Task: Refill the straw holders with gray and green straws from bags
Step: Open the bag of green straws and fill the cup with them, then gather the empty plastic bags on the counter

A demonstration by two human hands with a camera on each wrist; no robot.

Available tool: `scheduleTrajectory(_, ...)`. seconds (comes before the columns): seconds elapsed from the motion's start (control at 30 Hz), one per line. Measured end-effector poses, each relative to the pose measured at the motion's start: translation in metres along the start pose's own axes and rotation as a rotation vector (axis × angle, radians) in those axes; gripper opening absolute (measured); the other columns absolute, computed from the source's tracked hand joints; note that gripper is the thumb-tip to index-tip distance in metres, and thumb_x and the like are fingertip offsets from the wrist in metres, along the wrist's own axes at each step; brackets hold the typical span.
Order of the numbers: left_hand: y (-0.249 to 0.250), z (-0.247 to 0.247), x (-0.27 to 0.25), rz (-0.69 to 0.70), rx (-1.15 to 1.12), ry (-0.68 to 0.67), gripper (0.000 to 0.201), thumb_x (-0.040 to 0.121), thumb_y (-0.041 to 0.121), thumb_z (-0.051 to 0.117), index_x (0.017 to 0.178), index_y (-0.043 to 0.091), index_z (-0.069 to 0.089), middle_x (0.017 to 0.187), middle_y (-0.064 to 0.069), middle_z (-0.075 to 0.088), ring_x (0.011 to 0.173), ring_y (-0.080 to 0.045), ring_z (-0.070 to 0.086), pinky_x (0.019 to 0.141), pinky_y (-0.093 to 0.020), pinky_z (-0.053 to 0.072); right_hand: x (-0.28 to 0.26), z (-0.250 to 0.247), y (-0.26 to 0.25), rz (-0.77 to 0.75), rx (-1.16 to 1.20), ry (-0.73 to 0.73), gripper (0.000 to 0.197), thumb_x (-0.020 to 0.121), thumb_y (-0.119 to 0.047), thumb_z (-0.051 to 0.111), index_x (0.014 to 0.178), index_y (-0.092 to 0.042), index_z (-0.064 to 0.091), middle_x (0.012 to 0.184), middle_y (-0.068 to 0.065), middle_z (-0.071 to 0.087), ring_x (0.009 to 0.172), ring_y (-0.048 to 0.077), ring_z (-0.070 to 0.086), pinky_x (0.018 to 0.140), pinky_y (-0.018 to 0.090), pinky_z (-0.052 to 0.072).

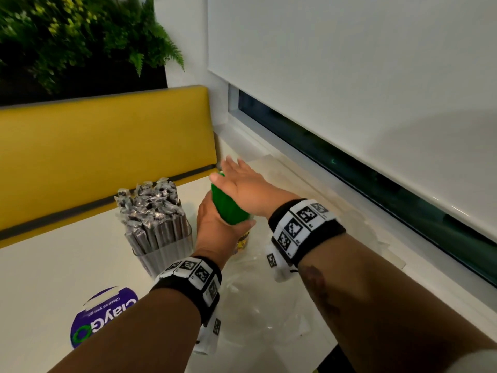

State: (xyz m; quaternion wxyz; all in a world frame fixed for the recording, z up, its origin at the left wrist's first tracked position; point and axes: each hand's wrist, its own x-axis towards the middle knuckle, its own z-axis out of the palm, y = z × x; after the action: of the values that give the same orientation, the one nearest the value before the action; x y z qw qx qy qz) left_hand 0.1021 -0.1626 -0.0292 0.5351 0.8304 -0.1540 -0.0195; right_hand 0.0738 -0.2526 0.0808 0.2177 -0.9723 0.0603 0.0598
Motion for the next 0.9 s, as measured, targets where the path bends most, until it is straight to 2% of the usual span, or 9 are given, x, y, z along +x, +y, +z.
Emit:
scheduleTrajectory(0.13,-0.001,-0.005,-0.020,-0.261,-0.170,-0.023,0.134,0.061,0.032,0.092,0.155,0.021,-0.004,0.148,-0.009,0.041,0.134,-0.028,0.045,0.100,-0.040,0.046,-0.045,-0.033,0.015,0.036,0.417,0.144,0.058,0.104,-0.042,0.030,0.155,-0.031,0.005,0.162,-0.007,0.010,0.148,0.012,0.009,0.114,0.030,0.009)
scheduleTrajectory(0.27,-0.021,-0.006,-0.050,-0.423,-0.194,-0.092,0.095,0.068,0.026,0.088,0.142,0.004,0.033,0.133,-0.018,0.056,0.111,-0.030,0.062,0.085,-0.035,0.054,-0.104,-0.022,0.083,0.221,0.280,0.123,0.076,0.090,-0.008,0.050,0.152,-0.036,0.016,0.156,-0.007,0.030,0.142,0.016,0.031,0.113,0.036,0.030)
scheduleTrajectory(0.33,-0.038,-0.005,-0.068,-0.469,-0.213,-0.191,0.076,0.064,0.025,0.090,0.124,0.005,0.048,0.119,-0.018,0.064,0.095,-0.025,0.066,0.067,-0.028,0.054,-0.131,0.005,0.113,0.355,0.074,-0.084,0.077,0.087,-0.013,0.055,0.151,-0.034,0.019,0.154,0.000,0.032,0.138,0.023,0.036,0.111,0.041,0.035)
scheduleTrajectory(0.43,-0.046,-0.002,-0.098,-0.467,0.002,-0.313,0.099,0.044,0.055,0.086,0.125,0.018,0.044,0.120,-0.007,0.056,0.106,-0.028,0.061,0.084,-0.043,0.057,-0.158,0.074,0.128,0.491,-0.013,-0.277,0.082,0.085,-0.038,0.066,0.151,-0.034,0.018,0.147,0.006,0.038,0.132,0.029,0.042,0.109,0.044,0.038)
scheduleTrajectory(0.5,-0.039,0.002,-0.117,-0.416,0.035,-0.374,0.095,0.051,0.049,0.089,0.127,0.020,0.039,0.122,-0.004,0.048,0.110,-0.026,0.055,0.091,-0.044,0.054,-0.169,0.125,0.128,0.445,0.112,-0.258,0.086,0.076,-0.058,0.068,0.147,-0.042,0.023,0.141,0.000,0.045,0.128,0.027,0.047,0.105,0.046,0.043)
scheduleTrajectory(0.6,-0.019,0.010,-0.138,-0.302,-0.149,-0.580,0.079,0.062,0.038,0.090,0.117,0.019,0.038,0.118,-0.006,0.050,0.103,-0.020,0.057,0.085,-0.033,0.054,-0.183,0.161,0.108,0.410,0.349,0.019,0.041,0.084,-0.043,0.063,0.123,-0.031,0.055,0.119,-0.004,0.059,0.109,0.019,0.058,0.097,0.037,0.050)
scheduleTrajectory(0.7,0.000,0.017,-0.148,-0.092,-0.207,-0.802,0.089,0.059,0.037,0.093,0.123,0.018,0.034,0.114,0.003,0.053,0.102,-0.010,0.058,0.084,-0.024,0.054,-0.191,0.162,0.089,0.403,0.512,0.297,0.006,0.087,-0.036,0.061,0.082,-0.032,0.060,0.091,-0.005,0.065,0.089,0.017,0.064,0.087,0.038,0.055)
scheduleTrajectory(0.83,0.014,0.031,-0.138,0.161,-0.033,-0.534,0.025,0.077,0.016,0.074,0.089,0.019,0.052,0.077,0.004,0.061,0.068,-0.014,0.055,0.058,-0.019,0.041,-0.205,0.149,0.096,0.472,0.575,0.573,0.010,0.088,-0.031,0.063,0.087,-0.032,0.053,0.082,-0.009,0.060,0.074,0.006,0.058,0.071,0.036,0.054)
scheduleTrajectory(0.9,0.011,0.036,-0.119,0.157,0.021,-0.370,0.019,0.088,0.004,0.056,0.073,0.014,0.049,0.064,-0.002,0.054,0.063,-0.020,0.048,0.052,-0.023,0.035,-0.220,0.140,0.109,0.542,0.429,0.740,0.015,0.090,-0.031,0.062,0.087,-0.025,0.048,0.075,-0.007,0.057,0.065,0.008,0.053,0.058,0.026,0.044)
